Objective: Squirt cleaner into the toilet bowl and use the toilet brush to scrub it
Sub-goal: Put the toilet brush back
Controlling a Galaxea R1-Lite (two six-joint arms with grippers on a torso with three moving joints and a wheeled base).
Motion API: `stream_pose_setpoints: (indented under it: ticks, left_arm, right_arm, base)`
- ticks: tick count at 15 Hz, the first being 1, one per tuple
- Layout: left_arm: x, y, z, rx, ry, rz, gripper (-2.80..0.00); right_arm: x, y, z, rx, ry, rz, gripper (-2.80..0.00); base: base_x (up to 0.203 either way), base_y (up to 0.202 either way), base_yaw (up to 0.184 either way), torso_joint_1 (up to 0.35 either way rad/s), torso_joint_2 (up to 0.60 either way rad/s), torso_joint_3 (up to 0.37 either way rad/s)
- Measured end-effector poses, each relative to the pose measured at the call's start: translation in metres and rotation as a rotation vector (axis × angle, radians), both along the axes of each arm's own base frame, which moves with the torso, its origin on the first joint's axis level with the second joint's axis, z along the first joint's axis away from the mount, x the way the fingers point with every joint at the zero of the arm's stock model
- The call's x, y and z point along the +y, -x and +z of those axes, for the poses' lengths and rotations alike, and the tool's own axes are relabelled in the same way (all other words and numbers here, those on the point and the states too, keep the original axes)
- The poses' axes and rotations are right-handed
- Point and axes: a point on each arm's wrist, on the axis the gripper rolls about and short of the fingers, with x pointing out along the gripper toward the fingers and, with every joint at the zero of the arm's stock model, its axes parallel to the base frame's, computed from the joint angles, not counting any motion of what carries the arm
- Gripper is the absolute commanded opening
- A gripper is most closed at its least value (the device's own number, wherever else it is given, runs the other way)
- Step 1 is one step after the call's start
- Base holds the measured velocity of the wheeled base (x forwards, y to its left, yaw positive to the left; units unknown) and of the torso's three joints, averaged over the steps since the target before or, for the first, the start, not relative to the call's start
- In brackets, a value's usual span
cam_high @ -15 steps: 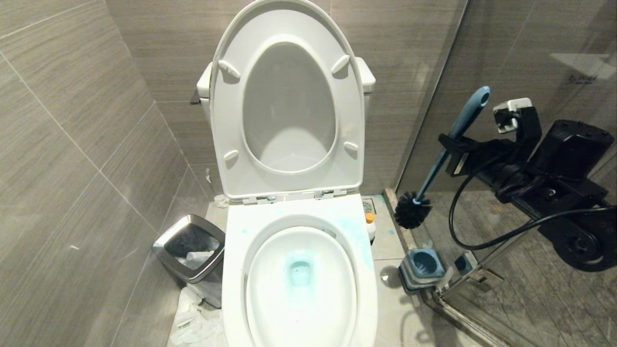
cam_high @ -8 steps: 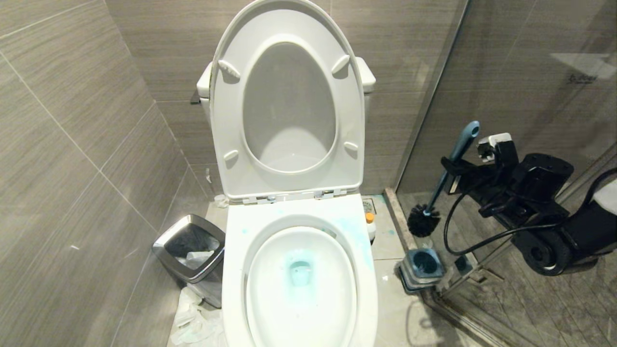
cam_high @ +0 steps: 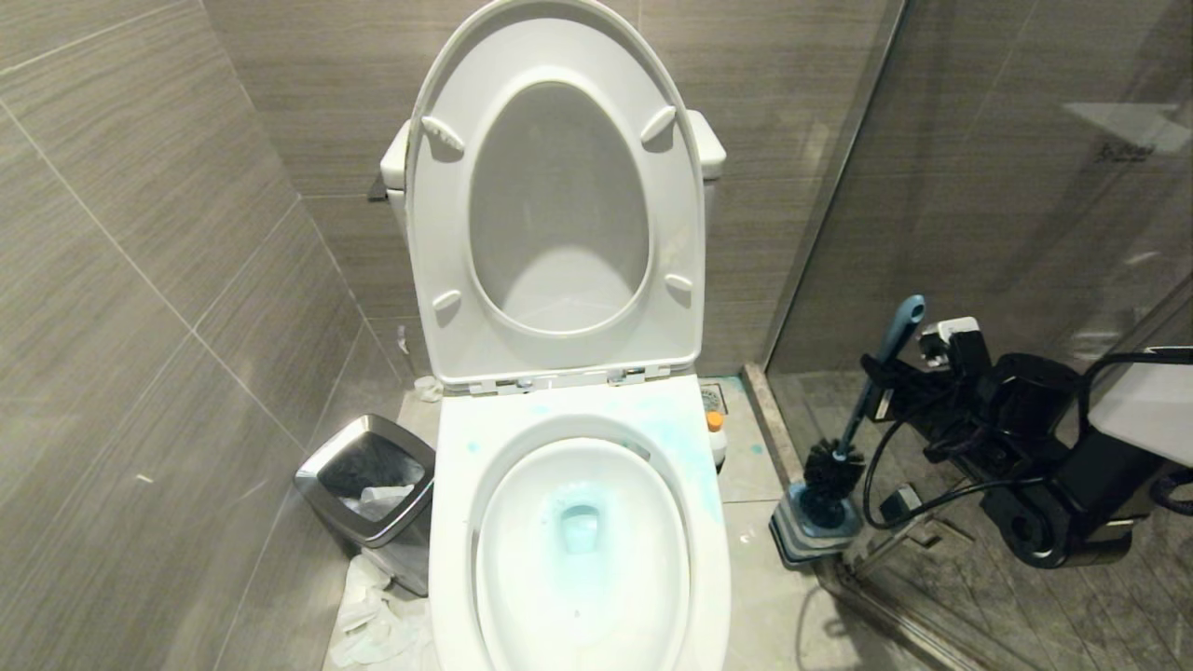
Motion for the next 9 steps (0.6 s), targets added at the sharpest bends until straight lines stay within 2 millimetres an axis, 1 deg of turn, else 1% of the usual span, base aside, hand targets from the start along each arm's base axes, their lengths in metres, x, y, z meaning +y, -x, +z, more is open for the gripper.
stream_pose_setpoints:
  ticks: [3, 6, 9]
  left_arm:
    - [0.000, 0.000, 0.000, 0.000, 0.000, -0.001, -2.80]
    - [0.000, 0.000, 0.000, 0.000, 0.000, -0.001, -2.80]
    - [0.000, 0.000, 0.000, 0.000, 0.000, 0.000, -2.80]
  right_arm:
    - [-0.006, -0.001, -0.009, 0.025, -0.001, -0.017, -2.80]
    - [-0.009, -0.005, -0.019, 0.047, -0.001, -0.022, -2.80]
    - [-0.013, -0.011, -0.024, 0.045, 0.001, -0.012, -2.80]
  base:
    - [0.000, 0.000, 0.000, 0.000, 0.00, 0.000]
    - [0.000, 0.000, 0.000, 0.000, 0.00, 0.000]
    - [0.000, 0.000, 0.000, 0.000, 0.00, 0.000]
